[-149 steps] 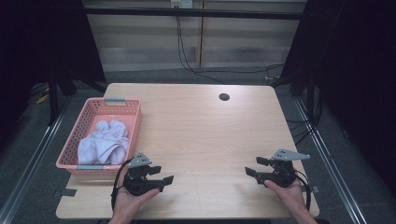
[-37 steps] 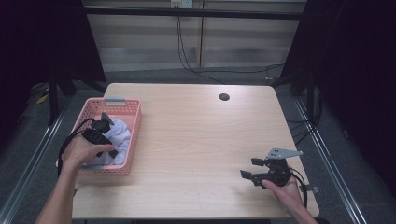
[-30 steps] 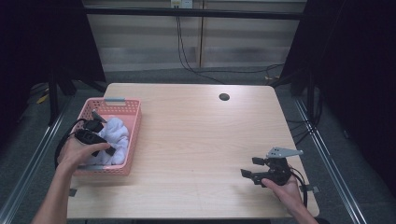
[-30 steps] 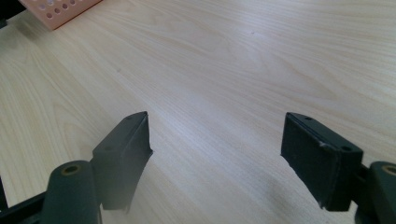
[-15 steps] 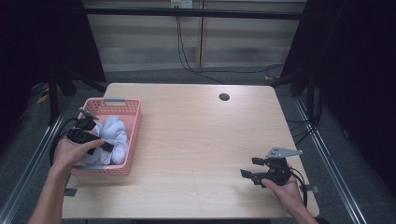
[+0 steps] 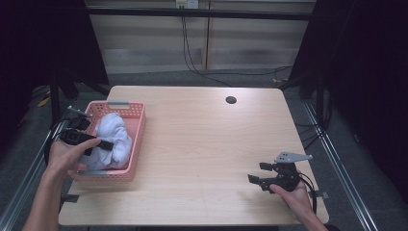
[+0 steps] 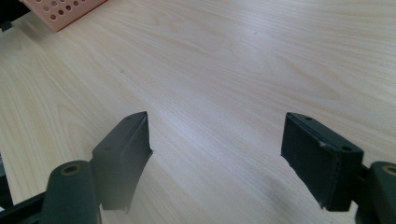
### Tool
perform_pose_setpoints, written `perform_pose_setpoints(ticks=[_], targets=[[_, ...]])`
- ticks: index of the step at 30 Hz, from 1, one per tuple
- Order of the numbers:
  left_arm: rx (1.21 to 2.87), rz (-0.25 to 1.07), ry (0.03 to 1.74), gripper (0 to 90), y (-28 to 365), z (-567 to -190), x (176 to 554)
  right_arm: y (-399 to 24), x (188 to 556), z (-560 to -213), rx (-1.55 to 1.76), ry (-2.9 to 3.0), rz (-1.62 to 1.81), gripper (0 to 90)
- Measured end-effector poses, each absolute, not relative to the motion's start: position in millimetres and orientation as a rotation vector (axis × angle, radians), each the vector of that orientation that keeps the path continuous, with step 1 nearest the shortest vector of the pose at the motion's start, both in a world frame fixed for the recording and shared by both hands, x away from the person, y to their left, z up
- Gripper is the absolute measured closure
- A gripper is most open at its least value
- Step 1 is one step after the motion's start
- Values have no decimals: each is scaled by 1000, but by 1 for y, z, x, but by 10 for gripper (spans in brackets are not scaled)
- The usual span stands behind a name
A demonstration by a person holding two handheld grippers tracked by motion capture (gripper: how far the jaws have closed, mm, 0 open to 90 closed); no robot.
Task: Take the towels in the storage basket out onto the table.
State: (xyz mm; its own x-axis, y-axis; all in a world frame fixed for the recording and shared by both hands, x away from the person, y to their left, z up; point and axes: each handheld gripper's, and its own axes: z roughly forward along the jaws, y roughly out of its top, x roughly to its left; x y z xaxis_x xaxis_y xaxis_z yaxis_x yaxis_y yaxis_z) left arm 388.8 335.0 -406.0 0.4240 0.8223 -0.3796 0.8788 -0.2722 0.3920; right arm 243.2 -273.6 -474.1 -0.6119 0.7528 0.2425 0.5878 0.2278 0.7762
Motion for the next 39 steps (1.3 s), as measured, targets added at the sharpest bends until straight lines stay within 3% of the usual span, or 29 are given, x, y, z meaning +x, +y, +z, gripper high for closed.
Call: perform_pose_setpoints(ticks=[19,39], targets=[[2065,-40,1366,468,342,-361,383,-273,243,-474,1281,2321,1330,232],[2047,37,1232,467,321,-322,372,-273,246,-474,1296,2312,1325,224]])
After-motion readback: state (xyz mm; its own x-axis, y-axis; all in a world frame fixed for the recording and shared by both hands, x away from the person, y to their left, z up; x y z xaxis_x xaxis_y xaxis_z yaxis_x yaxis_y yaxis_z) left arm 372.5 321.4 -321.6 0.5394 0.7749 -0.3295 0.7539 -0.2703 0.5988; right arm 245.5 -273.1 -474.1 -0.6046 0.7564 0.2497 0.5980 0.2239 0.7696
